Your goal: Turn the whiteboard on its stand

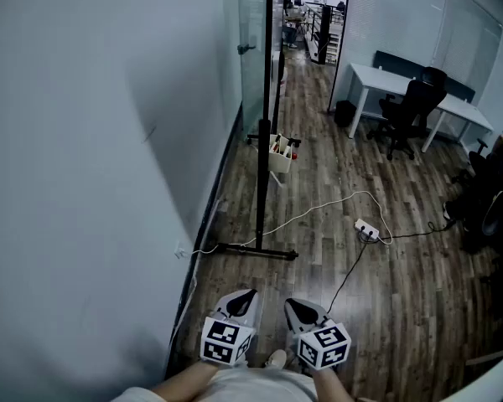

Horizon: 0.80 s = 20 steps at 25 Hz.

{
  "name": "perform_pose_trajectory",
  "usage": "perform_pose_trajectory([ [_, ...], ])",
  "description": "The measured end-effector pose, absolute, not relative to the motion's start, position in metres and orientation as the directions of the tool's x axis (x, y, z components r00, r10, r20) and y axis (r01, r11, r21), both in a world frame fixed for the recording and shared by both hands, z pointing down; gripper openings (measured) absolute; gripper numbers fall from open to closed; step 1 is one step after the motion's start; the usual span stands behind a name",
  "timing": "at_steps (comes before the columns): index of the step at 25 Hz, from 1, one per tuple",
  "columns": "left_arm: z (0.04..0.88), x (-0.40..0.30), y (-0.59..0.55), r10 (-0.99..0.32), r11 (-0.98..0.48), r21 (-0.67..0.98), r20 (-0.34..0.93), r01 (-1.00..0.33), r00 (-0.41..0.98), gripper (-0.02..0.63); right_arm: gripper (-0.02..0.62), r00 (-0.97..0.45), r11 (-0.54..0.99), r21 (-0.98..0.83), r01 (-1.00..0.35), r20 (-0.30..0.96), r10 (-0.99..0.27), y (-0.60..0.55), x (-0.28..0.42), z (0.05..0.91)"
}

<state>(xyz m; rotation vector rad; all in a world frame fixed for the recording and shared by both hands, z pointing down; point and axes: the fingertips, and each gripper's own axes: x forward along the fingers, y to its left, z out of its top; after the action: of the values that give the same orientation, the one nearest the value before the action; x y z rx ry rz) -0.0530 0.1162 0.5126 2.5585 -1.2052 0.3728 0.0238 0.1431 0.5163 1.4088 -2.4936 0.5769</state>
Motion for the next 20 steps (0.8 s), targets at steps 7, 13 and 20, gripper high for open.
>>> perform_pose_trajectory([
  [7, 0.509, -0.061, 0.113, -0.708, -0.608, 0.147, 0.345, -0.781, 0.616, 0.011, -0.005, -0.521, 0.472, -0.220, -0.854, 0.378, -0.765, 0.140, 0.015, 0.515],
  [13, 0.506, -0.062, 0.113, -0.704, -0.614, 0.145, 0.343, -0.775, 0.622, 0.011, -0.005, -0.512, 0.465, -0.215, -0.859, 0.388, -0.767, 0.140, 0.014, 0.515],
  [20, 0.506, -0.068, 0.112, -0.695, -0.626, 0.148, 0.340, -0.766, 0.634, 0.011, -0.005, -0.481, 0.415, -0.246, -0.876, 0.376, -0.792, 0.137, 0.012, 0.516],
])
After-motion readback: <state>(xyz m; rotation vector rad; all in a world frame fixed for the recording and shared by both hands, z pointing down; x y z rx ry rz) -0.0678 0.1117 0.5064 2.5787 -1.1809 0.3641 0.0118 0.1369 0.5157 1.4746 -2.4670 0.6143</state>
